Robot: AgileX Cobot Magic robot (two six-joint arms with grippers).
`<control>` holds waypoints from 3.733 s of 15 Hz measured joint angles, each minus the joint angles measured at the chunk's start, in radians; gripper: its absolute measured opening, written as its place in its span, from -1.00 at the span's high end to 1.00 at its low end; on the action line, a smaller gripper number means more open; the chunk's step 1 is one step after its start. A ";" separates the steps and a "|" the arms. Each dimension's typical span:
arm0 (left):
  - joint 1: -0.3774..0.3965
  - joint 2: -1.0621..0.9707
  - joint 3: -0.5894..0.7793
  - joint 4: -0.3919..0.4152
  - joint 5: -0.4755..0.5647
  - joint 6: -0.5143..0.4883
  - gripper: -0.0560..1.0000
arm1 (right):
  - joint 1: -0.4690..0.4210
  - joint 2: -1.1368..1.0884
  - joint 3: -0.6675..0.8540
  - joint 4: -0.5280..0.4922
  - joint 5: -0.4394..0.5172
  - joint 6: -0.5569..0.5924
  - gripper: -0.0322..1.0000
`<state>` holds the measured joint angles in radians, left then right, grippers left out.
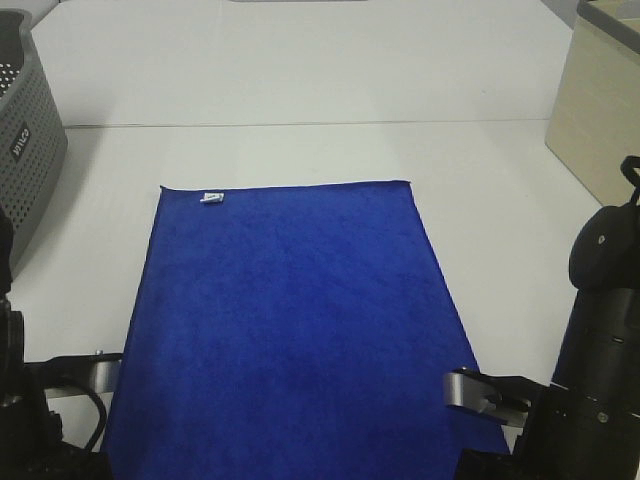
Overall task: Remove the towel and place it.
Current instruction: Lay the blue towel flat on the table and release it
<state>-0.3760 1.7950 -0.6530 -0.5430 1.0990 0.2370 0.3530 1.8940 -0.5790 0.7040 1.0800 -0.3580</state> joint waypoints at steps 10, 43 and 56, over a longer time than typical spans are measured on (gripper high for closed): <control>0.000 0.000 0.000 0.028 0.029 -0.006 0.74 | -0.001 0.000 0.005 -0.032 0.025 0.000 0.44; 0.269 0.252 -1.023 0.351 0.060 -0.211 -0.23 | -0.216 0.140 -1.146 -0.272 0.132 0.150 -0.28; 0.292 0.674 -1.493 0.326 0.110 -0.190 -0.23 | -0.216 0.504 -1.480 -0.368 0.084 0.140 -0.28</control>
<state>-0.0840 2.4690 -2.1460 -0.2170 1.2090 0.0470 0.1370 2.3980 -2.0590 0.3360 1.1640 -0.2180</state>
